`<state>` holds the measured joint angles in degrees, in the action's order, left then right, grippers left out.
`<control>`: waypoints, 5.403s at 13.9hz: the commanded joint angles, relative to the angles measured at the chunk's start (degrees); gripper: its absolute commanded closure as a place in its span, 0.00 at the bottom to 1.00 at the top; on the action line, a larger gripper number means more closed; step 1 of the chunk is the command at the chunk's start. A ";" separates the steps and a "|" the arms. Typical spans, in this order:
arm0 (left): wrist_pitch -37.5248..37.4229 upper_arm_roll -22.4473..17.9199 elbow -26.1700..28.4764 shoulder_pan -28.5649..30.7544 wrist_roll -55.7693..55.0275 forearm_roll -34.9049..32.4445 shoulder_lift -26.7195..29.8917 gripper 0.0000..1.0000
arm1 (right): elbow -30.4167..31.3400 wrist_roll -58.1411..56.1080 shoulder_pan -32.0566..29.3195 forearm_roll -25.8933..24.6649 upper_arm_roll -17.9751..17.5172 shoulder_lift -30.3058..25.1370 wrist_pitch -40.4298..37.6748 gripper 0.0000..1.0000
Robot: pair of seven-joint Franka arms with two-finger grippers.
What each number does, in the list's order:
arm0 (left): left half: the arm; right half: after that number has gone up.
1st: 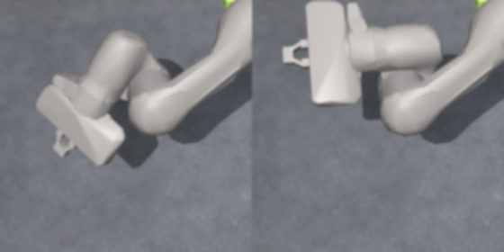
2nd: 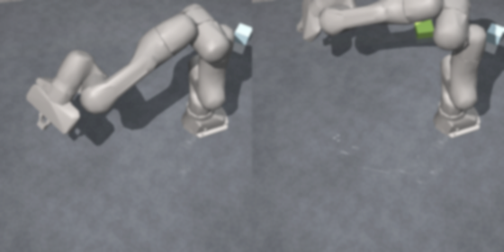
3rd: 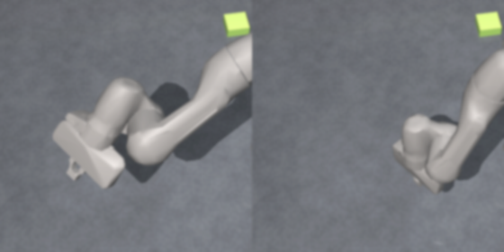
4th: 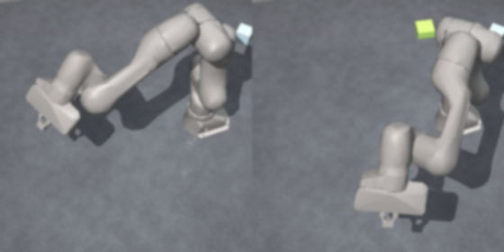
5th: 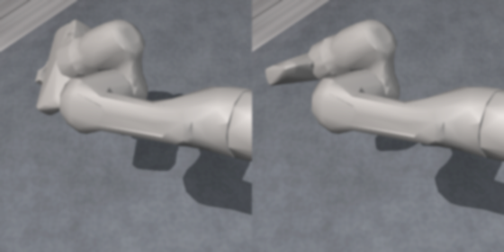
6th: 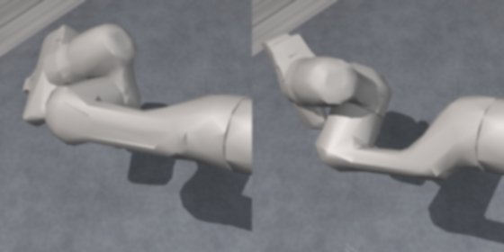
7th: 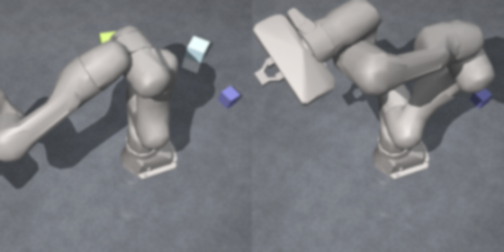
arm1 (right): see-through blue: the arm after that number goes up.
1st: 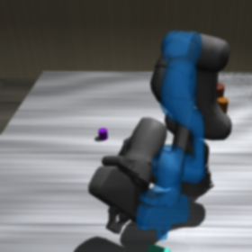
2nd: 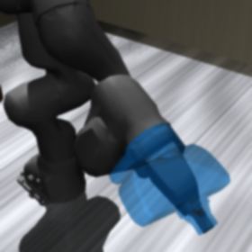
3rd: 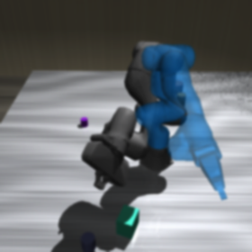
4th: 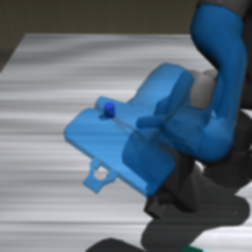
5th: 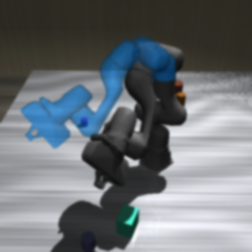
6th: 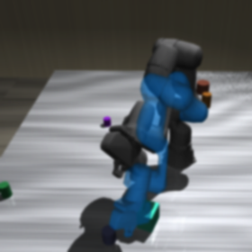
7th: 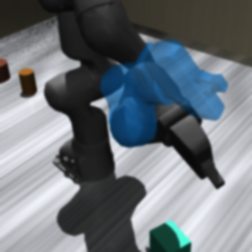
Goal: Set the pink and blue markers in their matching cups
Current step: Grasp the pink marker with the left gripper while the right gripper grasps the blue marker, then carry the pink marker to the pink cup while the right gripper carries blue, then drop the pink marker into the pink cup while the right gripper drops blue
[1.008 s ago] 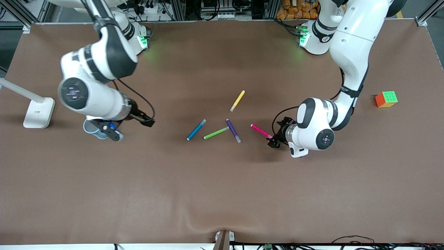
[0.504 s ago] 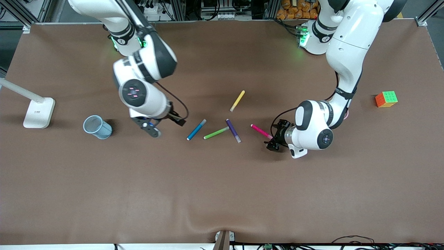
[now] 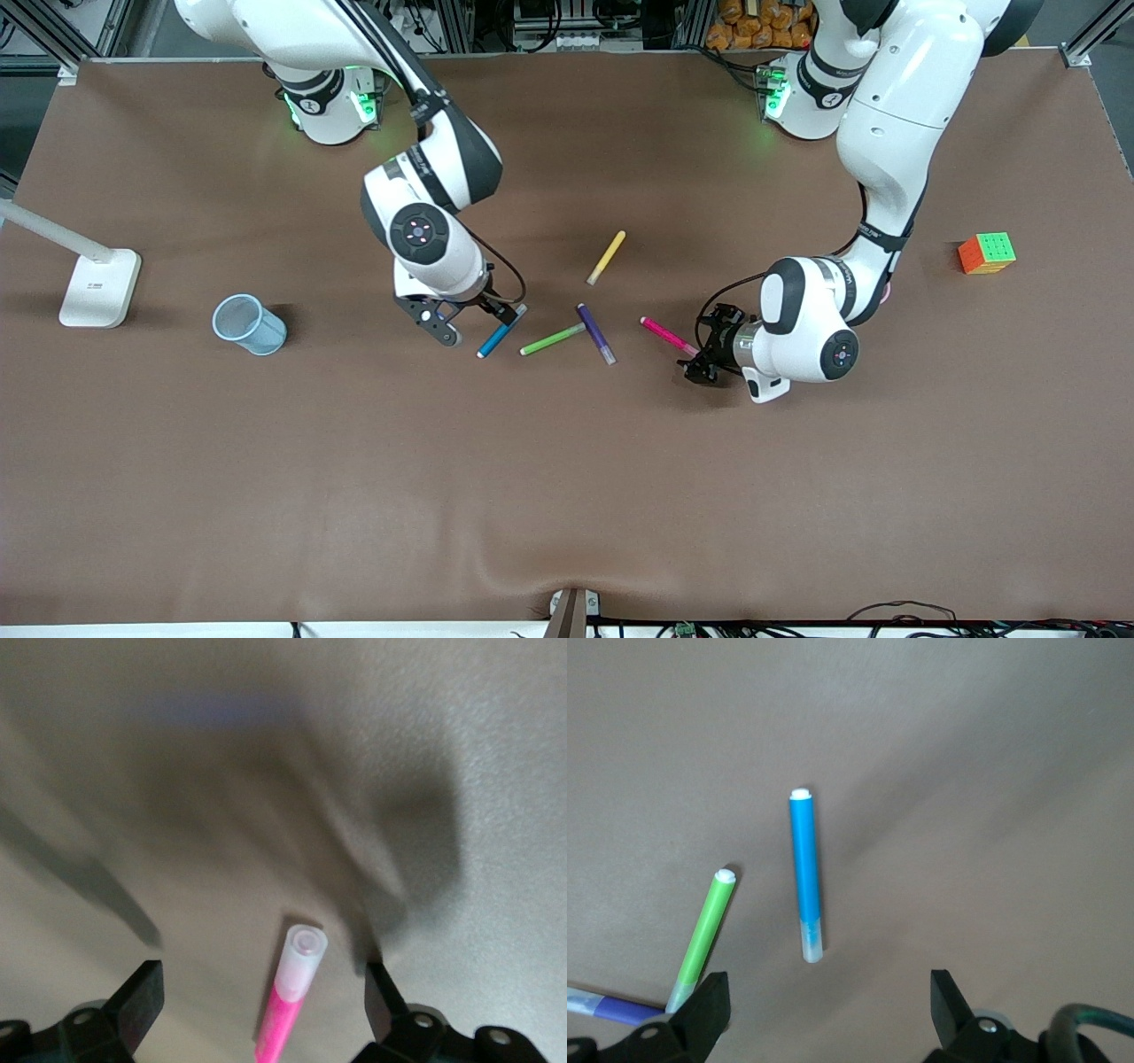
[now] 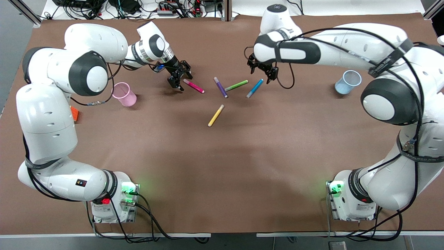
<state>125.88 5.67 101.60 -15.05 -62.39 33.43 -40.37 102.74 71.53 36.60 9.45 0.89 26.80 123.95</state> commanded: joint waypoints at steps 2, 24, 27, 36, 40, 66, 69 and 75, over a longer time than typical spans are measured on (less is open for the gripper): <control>1.21 0.04 0.88 0.54 6.21 5.32 -0.76 0.00 | 0.01 2.47 2.33 0.74 0.61 2.90 3.40 0.01; 1.03 -0.13 0.27 2.22 6.75 5.33 -0.41 1.00 | 0.54 4.76 7.08 0.04 0.87 10.29 11.66 0.69; 0.60 -0.13 0.18 3.09 6.23 5.33 0.72 1.00 | 0.54 4.76 7.08 -0.14 0.87 10.29 11.66 0.82; -16.51 -1.10 -8.24 8.54 5.88 -1.95 8.11 1.00 | -0.78 4.67 6.12 -0.49 1.48 7.40 5.10 1.00; -27.25 -1.19 -14.84 10.48 5.70 -8.54 10.39 1.00 | -4.29 3.53 2.35 -0.49 2.02 4.14 -7.38 1.00; -14.37 -0.57 9.57 18.65 29.16 -36.42 32.63 1.00 | -5.53 -48.50 -41.69 0.30 1.93 -1.67 -45.29 1.00; -11.98 -0.57 12.39 19.35 29.43 -36.42 33.69 1.00 | -5.35 -50.34 -43.19 0.30 1.93 -0.26 -45.20 1.00; -3.04 -0.66 20.72 20.85 29.43 -36.42 35.88 1.00 | -5.61 -51.32 -43.98 0.57 1.93 1.50 -42.83 0.00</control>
<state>118.04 4.70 116.19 5.25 -33.42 -2.00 -8.08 97.40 20.95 -6.05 9.38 4.02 28.25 80.81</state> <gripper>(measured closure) 0.797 0.696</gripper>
